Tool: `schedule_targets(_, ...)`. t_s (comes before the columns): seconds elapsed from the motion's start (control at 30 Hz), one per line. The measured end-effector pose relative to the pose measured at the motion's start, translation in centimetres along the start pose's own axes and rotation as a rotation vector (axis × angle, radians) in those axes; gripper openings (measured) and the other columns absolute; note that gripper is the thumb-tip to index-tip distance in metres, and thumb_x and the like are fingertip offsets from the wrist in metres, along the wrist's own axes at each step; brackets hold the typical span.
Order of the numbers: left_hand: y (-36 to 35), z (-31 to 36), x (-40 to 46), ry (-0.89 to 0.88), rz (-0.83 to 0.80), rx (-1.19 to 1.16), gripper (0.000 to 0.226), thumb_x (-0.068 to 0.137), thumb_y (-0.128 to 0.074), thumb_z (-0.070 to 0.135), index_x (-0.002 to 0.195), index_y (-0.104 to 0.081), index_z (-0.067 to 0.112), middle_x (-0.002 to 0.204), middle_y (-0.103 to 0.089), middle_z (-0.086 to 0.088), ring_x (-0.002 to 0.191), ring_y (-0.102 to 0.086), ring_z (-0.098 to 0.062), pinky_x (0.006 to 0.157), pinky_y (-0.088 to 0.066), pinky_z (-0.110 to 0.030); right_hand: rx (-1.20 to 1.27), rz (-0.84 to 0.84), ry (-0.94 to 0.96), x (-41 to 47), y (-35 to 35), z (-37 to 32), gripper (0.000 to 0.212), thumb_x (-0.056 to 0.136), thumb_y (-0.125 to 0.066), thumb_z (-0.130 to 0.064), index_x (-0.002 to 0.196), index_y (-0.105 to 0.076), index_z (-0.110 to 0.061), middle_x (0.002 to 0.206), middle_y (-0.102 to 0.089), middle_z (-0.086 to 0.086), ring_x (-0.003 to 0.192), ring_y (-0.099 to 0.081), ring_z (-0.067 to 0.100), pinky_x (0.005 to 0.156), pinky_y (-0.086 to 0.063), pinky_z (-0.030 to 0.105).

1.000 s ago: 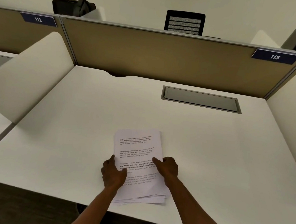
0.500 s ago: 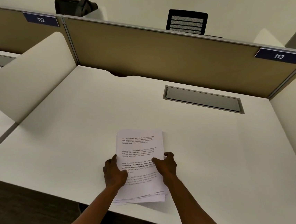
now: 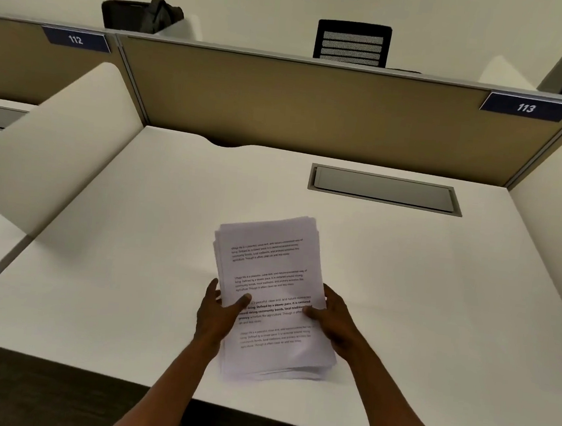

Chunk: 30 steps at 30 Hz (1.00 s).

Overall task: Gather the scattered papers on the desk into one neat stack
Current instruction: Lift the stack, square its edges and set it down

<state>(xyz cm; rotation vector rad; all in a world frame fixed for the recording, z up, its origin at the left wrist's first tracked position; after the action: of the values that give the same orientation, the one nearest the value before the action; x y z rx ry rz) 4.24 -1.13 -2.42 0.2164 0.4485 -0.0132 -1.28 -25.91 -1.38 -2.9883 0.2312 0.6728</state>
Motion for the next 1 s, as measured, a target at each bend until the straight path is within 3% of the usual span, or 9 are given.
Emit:
schedule_targets(0.1,-1.3,2.0,-0.2,-0.044,-0.261,-0.229,0.070,0.070,-0.087,0.031,0.132,-0.053,0.023,0.124,-0.069,-0.008,0.107,-0.070,-0.029,0.088,-0.058,-0.051,-0.004,0.034,0.073,-0.7,1.2,-1.0,0.051,0.086,-0.070,-0.004,0.130,-0.057,-0.025,0.121,-0.069,0.003,0.105,-0.070,0.027,0.089,-0.057,0.052)
schedule_targets(0.17,-2.2,3.3,-0.6,-0.096,-0.326,-0.245,0.054,0.079,-0.080,0.022,0.128,-0.057,0.019,0.121,-0.071,-0.008,0.108,-0.069,-0.031,0.087,-0.059,-0.049,-0.032,0.069,0.122,-1.0,2.0,-2.0,0.050,0.086,-0.070,-0.005,0.130,-0.057,-0.024,0.121,-0.069,0.002,0.105,-0.069,0.024,0.091,-0.057,0.049)
schedule_targets(0.47,-4.5,9.5,-1.8,-0.407,-0.262,-0.105,0.042,0.084,-0.071,0.022,0.124,-0.059,0.019,0.118,-0.070,0.000,0.105,-0.069,-0.021,0.085,-0.060,-0.043,-0.007,0.206,0.319,-2.0,5.2,-6.3,0.042,0.087,-0.069,-0.001,0.125,-0.058,-0.017,0.119,-0.069,0.006,0.107,-0.067,0.027,0.091,-0.057,0.048)
schedule_targets(0.63,-5.5,8.4,-2.2,-0.383,-0.250,-0.057,0.053,0.078,-0.079,0.029,0.126,-0.059,0.022,0.118,-0.070,0.006,0.108,-0.067,-0.015,0.088,-0.058,-0.036,0.082,0.258,0.304,-2.3,6.2,-4.5,0.046,0.078,-0.079,-0.012,0.121,-0.063,-0.020,0.117,-0.071,0.002,0.108,-0.066,0.024,0.091,-0.057,0.046)
schedule_targets(0.8,-6.6,7.1,-2.5,-0.345,-0.161,-0.014,0.037,0.089,-0.070,0.021,0.124,-0.062,0.014,0.115,-0.071,-0.003,0.106,-0.067,-0.022,0.088,-0.059,-0.044,0.095,0.362,0.290,-2.1,5.6,-2.9,0.033,0.088,-0.068,-0.006,0.118,-0.064,-0.019,0.113,-0.071,0.004,0.105,-0.067,0.025,0.091,-0.057,0.047)
schedule_targets(1.0,-6.3,8.1,-2.8,-0.340,-0.159,-0.071,0.029,0.087,-0.072,0.020,0.115,-0.066,0.017,0.109,-0.072,-0.002,0.101,-0.069,-0.024,0.082,-0.061,-0.038,0.114,0.352,0.328,-2.4,6.1,-4.0,0.032,0.088,-0.070,-0.011,0.118,-0.064,-0.017,0.111,-0.072,0.004,0.102,-0.067,0.028,0.087,-0.058,0.049)
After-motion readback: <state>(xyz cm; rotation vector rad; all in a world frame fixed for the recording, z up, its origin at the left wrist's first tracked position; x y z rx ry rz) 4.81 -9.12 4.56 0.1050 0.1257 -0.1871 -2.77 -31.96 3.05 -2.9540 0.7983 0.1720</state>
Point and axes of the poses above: each hand's wrist, its own x-axis towards the middle knuckle, its own y-axis out of the back of the hand, z = x × y, the point moved 5 cm from there along x, towards the middle knuckle
